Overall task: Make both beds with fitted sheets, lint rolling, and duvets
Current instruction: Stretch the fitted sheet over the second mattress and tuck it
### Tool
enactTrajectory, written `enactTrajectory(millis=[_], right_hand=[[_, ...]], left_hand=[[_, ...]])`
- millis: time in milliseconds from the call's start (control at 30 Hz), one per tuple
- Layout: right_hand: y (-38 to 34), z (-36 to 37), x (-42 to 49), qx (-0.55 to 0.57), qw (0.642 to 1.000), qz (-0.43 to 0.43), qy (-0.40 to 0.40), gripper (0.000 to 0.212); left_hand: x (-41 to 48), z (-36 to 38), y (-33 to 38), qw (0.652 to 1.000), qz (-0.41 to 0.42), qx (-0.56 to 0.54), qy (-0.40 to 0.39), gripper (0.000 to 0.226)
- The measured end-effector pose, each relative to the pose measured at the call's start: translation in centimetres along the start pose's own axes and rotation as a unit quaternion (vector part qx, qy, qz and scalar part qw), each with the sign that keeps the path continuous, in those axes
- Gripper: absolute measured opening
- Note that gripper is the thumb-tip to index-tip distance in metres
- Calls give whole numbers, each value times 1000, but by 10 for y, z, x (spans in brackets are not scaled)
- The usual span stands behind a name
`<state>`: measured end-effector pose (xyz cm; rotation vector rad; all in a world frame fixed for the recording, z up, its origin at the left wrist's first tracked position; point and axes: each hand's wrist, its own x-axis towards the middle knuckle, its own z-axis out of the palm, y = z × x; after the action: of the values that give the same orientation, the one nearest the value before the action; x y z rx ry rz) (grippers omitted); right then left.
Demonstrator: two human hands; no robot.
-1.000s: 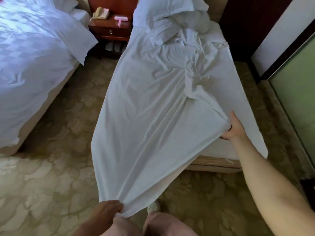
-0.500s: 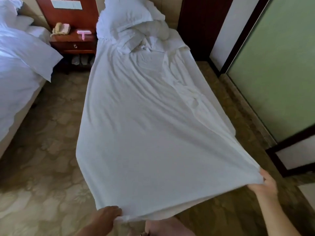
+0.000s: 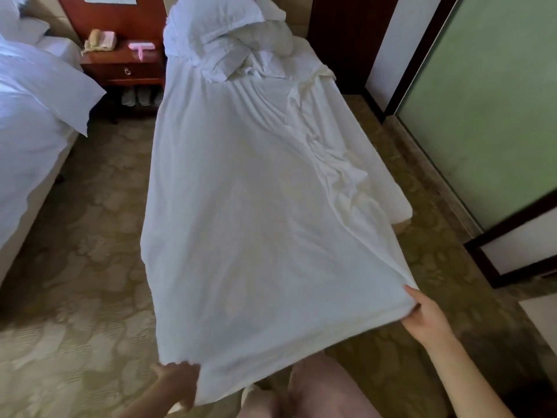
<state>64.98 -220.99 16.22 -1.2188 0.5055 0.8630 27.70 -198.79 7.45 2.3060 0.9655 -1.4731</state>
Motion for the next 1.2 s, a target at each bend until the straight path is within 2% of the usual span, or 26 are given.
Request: enactTrajectory(millis=[33,100,167,233,267,300,400,467,500,600,633,700,733,800,867,1000,1067,1133,1200], right_hand=[[-2,13,-5,-24,1000,-7,-2,42],[-3,37,-6,-91,996,-5,-21,25],[0,57,-9,-155,987,-9,-51,10],[6,73,-10,-201,976,-4,-87,10],[9,78,-12,-211,972,-1,-106,11],[10,84,-13,-216,969,10,-123,12],[2,86,-2,-216,959,62,-170,20],[-15,81,17,-137,966,120,-184,27],[-25,79,28,-84,967,156,-181,31],[-49,71,61,12,961,228,-158,42],[-55,70,74,22,962,232,-144,43],[-70,70,96,41,963,229,-138,46],[-78,71,107,45,962,232,-136,46],[-97,74,128,13,960,248,-129,36],[-115,77,147,-64,953,274,-114,23],[-143,86,169,-159,931,307,-112,29],[-160,90,177,-181,930,295,-121,36],[-179,92,189,-169,937,284,-115,40],[-197,93,195,-146,945,269,-114,33]], left_hand=[[-1,-12,14,999,20,-8,24,70],[-2,-41,50,985,73,-66,141,80],[-1,-74,97,955,124,-125,239,90],[-12,-110,148,919,177,-183,299,101],[-17,-126,171,900,194,-209,328,99],[-19,-140,192,880,205,-243,352,90],[-13,-178,229,796,214,-366,433,39],[-1,-199,240,767,206,-394,463,18],[4,-209,244,764,203,-390,473,18],[14,-229,259,776,184,-352,490,45],[17,-232,263,779,186,-341,492,41],[22,-235,272,788,189,-317,493,10],[21,-234,277,788,192,-317,491,10],[17,-227,290,789,190,-317,491,34],[9,-216,306,787,181,-321,496,50],[3,-194,325,809,169,-300,476,49],[4,-186,328,819,168,-283,470,61],[8,-180,328,834,163,-268,454,70],[12,-176,327,850,158,-250,436,69]])
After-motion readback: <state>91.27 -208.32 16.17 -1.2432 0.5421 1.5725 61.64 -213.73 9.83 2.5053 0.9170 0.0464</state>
